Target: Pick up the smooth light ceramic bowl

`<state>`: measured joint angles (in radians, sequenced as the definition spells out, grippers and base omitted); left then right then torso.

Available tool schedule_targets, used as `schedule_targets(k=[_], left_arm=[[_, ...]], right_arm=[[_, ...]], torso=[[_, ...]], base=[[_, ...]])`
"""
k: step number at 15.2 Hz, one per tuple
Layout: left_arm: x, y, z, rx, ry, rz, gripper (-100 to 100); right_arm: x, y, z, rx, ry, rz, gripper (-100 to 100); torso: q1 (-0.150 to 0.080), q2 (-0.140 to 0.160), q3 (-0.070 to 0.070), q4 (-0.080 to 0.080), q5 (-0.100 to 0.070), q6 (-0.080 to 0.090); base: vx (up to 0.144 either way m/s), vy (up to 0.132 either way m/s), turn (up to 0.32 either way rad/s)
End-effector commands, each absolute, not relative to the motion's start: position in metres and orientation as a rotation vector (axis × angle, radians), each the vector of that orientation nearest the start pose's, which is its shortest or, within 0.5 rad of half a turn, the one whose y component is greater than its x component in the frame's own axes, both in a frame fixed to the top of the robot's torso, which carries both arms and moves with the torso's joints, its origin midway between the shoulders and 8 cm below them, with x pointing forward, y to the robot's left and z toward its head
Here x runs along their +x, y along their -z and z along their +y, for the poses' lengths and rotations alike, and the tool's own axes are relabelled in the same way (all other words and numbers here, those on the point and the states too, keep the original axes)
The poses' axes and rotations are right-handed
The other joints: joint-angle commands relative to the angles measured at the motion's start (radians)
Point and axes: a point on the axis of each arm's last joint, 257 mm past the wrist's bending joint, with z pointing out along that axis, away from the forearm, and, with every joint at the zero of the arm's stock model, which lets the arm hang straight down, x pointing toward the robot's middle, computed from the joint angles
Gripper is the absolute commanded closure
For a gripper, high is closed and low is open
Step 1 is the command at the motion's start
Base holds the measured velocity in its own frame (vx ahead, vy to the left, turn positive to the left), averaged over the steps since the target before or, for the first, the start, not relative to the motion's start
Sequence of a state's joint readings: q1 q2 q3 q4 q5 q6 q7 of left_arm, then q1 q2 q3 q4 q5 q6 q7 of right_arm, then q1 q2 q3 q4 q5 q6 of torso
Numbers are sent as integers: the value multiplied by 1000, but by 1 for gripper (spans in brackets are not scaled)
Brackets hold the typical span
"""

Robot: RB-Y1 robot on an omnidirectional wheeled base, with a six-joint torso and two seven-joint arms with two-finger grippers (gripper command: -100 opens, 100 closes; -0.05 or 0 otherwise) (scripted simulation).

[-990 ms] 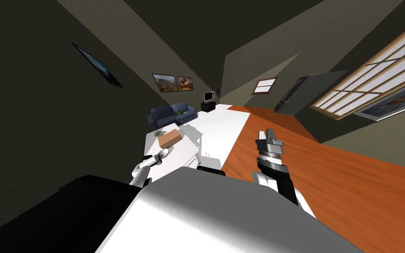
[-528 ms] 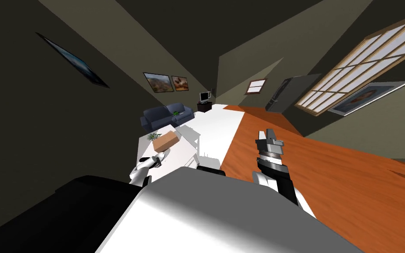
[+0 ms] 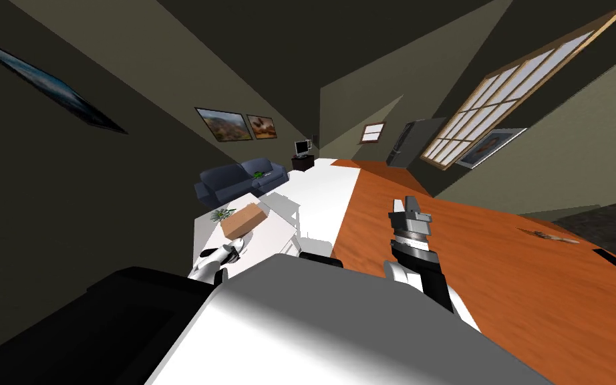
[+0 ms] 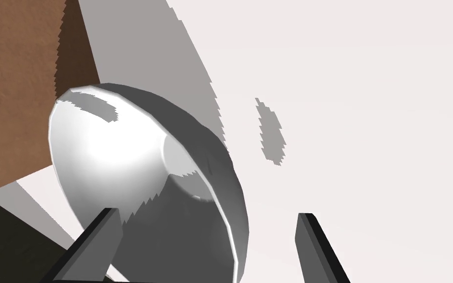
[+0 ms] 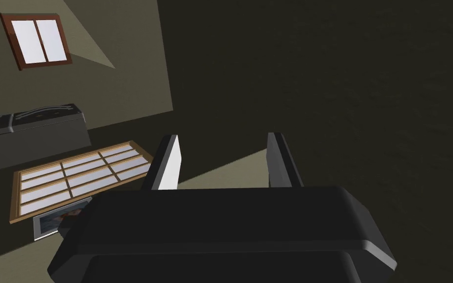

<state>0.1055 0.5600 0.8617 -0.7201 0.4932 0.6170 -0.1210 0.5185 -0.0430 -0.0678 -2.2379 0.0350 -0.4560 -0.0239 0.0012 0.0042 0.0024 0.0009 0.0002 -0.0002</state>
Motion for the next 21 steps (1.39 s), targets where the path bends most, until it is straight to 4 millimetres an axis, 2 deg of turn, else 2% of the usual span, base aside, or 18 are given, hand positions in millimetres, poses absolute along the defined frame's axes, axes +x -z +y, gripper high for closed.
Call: schedule_targets(k=[1,2,3,5,6,7,10,11,12,13,17,18,19,20,21], left_arm=[[103,497,718,-2538,99,640,-100],[100,495,721,-2538,105,615,-100],[89,500,720,-2546,90,607,-100],[87,498,722,-2546,97,583,-100],[74,501,722,-2554,86,557,-100],[73,500,723,-2554,88,550,-100],[47,507,721,-2571,66,504,-100],[46,506,723,-2571,71,485,-100],[52,506,723,-2569,74,503,-100],[51,507,723,-2569,73,501,100],[51,507,723,-2570,73,501,100],[59,503,723,-2562,79,517,100],[59,503,723,-2562,79,517,100],[73,500,723,-2554,88,549,100],[73,500,723,-2554,88,550,100]], right_arm=[[354,8,-302,689,-1202,725,0],[354,8,-302,689,-1202,725,0],[354,8,-302,689,-1202,725,0],[354,8,-302,689,-1202,725,0],[354,8,-302,690,-1202,725,0],[354,8,-302,689,-1202,725,0],[354,8,-302,689,-1202,725,0],[354,8,-302,689,-1202,725,0],[354,8,-302,689,-1202,725,0],[354,8,-302,690,-1202,725,0],[354,8,-302,690,-1202,725,0],[354,8,-302,690,-1202,725,0],[354,8,-302,690,-1202,725,0],[354,8,-302,690,-1202,725,0],[354,8,-302,690,-1202,725,0]], torso=[[0,0,0,0,0,0],[0,0,0,0,0,0],[0,0,0,0,0,0],[0,0,0,0,0,0],[0,-1,0,0,0,-1],[0,-1,0,0,0,0],[0,-1,0,0,0,0],[0,0,0,0,0,0],[0,0,0,0,0,0],[0,-1,0,0,0,0],[0,-3,-2,-1,0,0],[0,-3,-2,-1,0,0],[-1,-4,-2,-1,-1,-1],[-1,-4,-2,-1,-1,-2],[-2,-5,-3,-1,-1,-2]], base=[[-35,7,-245],[-31,10,-183],[-32,11,-188],[-26,8,-104],[-22,4,-146],[-25,4,-180],[-31,9,-218],[-34,9,-171],[-19,6,-46],[-7,3,-1],[0,0,0],[13,0,154],[26,-6,203],[34,-12,261],[37,-15,210]])
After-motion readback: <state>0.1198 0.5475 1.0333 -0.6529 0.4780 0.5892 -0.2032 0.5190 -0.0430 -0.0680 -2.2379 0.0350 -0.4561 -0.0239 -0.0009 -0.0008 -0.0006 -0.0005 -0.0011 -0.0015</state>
